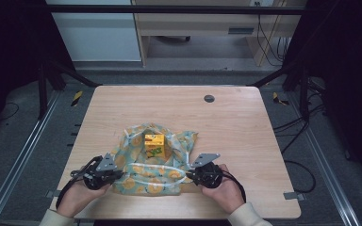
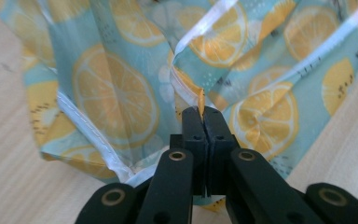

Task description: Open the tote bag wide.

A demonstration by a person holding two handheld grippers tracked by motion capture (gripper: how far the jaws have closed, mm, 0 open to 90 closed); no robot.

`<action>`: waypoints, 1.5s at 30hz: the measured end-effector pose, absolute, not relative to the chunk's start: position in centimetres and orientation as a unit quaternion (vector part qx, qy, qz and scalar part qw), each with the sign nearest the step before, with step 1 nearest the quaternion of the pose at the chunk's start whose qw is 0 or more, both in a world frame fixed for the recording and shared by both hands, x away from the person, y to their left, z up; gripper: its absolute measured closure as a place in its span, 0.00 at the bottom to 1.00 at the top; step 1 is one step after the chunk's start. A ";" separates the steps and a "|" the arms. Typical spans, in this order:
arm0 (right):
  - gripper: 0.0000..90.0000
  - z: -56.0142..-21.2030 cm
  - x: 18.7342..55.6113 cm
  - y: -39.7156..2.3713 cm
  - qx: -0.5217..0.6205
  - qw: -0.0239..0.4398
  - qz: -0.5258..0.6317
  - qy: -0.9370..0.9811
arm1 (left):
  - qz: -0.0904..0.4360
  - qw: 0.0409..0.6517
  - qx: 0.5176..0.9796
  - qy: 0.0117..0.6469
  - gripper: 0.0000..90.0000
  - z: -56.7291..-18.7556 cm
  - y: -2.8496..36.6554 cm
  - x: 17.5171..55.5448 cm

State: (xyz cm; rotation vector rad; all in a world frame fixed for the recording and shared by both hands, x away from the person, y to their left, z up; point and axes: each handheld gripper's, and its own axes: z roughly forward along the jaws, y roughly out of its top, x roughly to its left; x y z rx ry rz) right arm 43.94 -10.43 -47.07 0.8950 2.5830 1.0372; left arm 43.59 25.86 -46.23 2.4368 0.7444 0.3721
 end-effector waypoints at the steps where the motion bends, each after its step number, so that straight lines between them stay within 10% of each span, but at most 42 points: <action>1: 0.90 -47.1 43.9 -10.4 0.305 0.108 0.353 0.878 | 0.137 0.280 0.908 0.279 0.99 -46.3 25.9 43.6; 10: 0.53 -43.7 43.6 -10.2 0.299 0.129 0.393 0.860 | 0.134 0.282 0.908 0.280 0.99 -46.5 26.0 43.5; 19: 0.41 -40.3 45.7 -9.0 0.299 0.144 0.395 0.856 | 0.134 0.282 0.909 0.276 0.99 -46.5 25.7 43.4; 32: 0.52 -41.9 51.6 -4.9 0.301 0.144 0.328 0.884 | 0.137 0.285 0.908 0.274 0.99 -46.4 25.8 43.4; 37: 0.89 -42.3 53.0 -4.6 0.308 0.151 0.320 0.883 | 0.142 0.291 0.905 0.275 0.99 -46.2 25.7 43.4; 45: 0.98 -39.9 56.2 -5.7 0.334 0.187 0.347 0.856 | 0.153 0.327 0.894 0.266 0.99 -45.3 24.3 43.5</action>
